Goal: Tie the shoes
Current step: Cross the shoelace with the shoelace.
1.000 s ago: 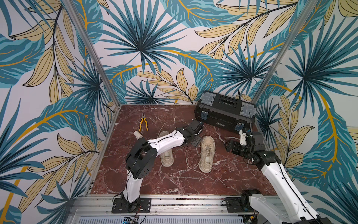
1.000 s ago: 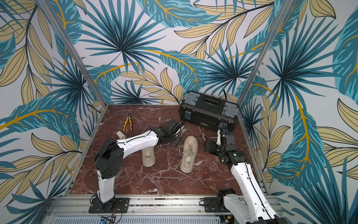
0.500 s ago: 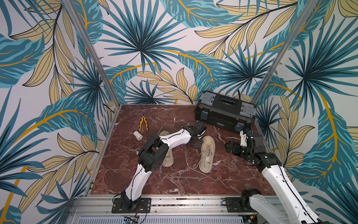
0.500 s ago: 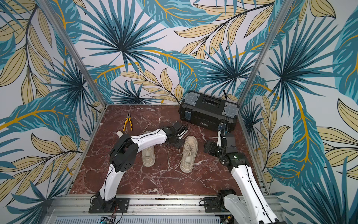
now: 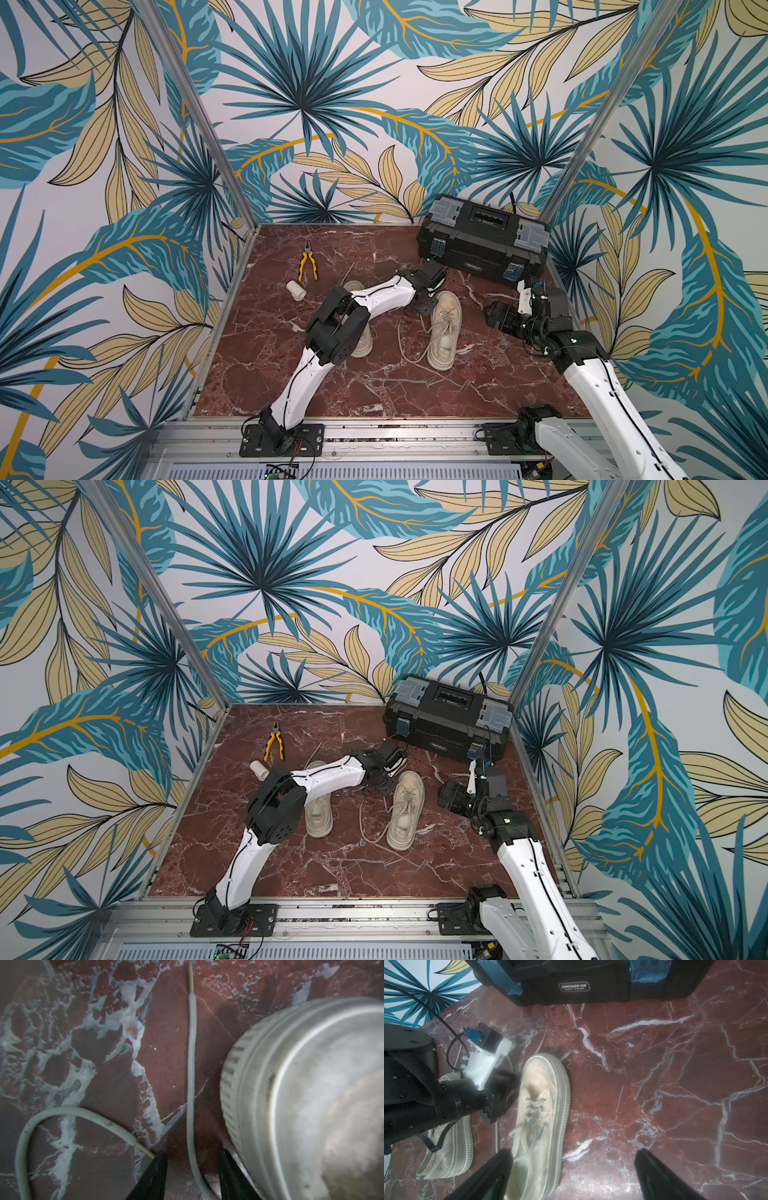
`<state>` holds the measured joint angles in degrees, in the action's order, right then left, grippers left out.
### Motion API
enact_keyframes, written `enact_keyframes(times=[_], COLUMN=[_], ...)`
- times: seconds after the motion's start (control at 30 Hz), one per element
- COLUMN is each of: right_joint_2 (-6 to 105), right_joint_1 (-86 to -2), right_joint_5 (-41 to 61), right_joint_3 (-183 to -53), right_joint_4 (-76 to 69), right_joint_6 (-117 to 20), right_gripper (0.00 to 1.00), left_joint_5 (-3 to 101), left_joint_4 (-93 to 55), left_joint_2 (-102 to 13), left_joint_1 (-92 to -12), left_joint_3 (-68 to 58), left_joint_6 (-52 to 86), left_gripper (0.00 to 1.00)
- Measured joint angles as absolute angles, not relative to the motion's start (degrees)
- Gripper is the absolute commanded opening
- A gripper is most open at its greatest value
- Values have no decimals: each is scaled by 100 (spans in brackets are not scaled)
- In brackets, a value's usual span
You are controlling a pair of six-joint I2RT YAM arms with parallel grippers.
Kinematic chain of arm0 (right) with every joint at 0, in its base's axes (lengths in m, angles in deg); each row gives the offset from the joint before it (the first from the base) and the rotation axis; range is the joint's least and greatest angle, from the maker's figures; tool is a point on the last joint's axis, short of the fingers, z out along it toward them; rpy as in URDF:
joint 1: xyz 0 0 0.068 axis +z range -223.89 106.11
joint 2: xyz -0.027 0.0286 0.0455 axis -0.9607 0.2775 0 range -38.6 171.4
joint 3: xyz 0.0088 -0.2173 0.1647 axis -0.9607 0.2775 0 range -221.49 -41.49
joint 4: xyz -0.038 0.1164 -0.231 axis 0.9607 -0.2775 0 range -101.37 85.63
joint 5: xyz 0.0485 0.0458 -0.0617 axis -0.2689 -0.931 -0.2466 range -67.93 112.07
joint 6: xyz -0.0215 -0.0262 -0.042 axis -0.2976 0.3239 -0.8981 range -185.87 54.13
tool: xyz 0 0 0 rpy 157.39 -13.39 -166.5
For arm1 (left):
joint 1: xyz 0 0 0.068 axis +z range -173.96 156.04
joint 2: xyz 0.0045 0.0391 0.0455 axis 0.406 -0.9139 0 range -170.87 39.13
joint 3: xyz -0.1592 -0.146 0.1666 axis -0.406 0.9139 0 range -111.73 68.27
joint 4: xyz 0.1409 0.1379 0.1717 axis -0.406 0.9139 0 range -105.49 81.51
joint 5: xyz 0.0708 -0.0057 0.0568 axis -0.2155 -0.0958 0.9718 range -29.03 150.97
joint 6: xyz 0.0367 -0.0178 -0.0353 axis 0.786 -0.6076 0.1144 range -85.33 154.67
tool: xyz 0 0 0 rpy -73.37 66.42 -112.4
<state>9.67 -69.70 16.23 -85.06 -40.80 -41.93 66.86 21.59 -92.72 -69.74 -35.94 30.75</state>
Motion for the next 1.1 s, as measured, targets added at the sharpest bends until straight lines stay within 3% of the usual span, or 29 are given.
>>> enact_keyframes(times=[0.37, 0.87, 1.1], right_joint_2=[879, 1238, 1697], right_joint_1=[-6970, -6835, -6179], right_joint_5=[1555, 1271, 1485], right_joint_3=[-8519, -8867, -9072], right_joint_4=[-4298, -4515, -4539], right_joint_6=[-4167, -4108, -3904], right_gripper=[97, 87, 84], left_joint_5=[6937, 7473, 7751], left_joint_4=[1800, 1258, 902], left_joint_2=[-9202, -8249, -7524], left_joint_1=[-7004, -6991, -6919], left_joint_3=[-3358, -2595, -2131], left_joint_6=[2896, 2878, 2789], left_gripper=[0, 0, 0])
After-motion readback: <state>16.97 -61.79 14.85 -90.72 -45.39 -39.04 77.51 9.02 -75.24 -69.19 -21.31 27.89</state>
